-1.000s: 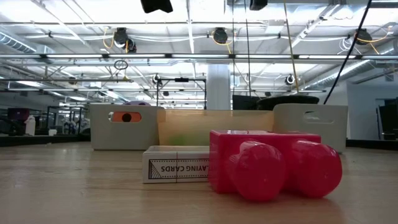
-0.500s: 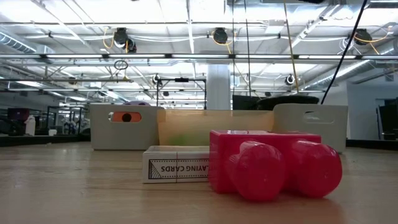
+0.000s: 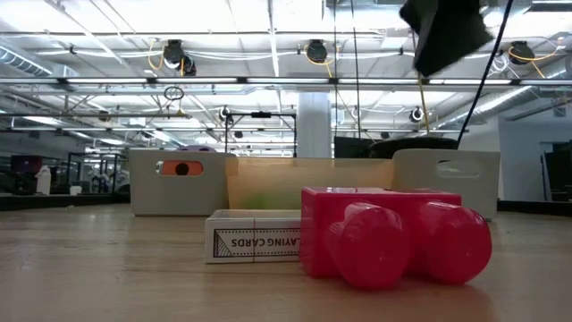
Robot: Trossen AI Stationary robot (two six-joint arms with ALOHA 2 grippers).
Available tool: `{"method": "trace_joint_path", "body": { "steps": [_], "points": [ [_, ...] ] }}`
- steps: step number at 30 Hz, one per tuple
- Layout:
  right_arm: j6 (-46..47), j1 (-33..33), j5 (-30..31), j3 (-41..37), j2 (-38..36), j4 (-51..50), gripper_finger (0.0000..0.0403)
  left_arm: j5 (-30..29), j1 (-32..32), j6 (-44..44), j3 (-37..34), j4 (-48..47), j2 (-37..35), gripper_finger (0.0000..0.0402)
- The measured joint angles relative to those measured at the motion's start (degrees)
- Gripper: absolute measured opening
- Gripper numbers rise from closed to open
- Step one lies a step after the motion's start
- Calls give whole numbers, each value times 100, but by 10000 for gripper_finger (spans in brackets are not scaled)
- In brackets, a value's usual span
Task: Pick & Place Toys
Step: Put the red game piece into the orange bin
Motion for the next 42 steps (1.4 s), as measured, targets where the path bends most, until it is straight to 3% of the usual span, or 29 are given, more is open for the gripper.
{"method": "trace_joint_path", "body": {
  "steps": [9, 16, 30, 42],
  "points": [
    [-348, -37, 80, 2, 886, 1083, 352, -429, -103, -200, 0, 97, 0, 285],
    [-342, -86, 610, -2, 1146, 1183, 349, -487, -103, -246, 0, 96, 0, 285],
    [-103, -92, 590, -82, 1327, 1193, 251, -488, -103, -210, 0, 64, 0, 285],
    [244, -133, 588, -293, 1325, 1246, 195, -486, -102, -200, 0, -76, 0, 285]
  ]
}}
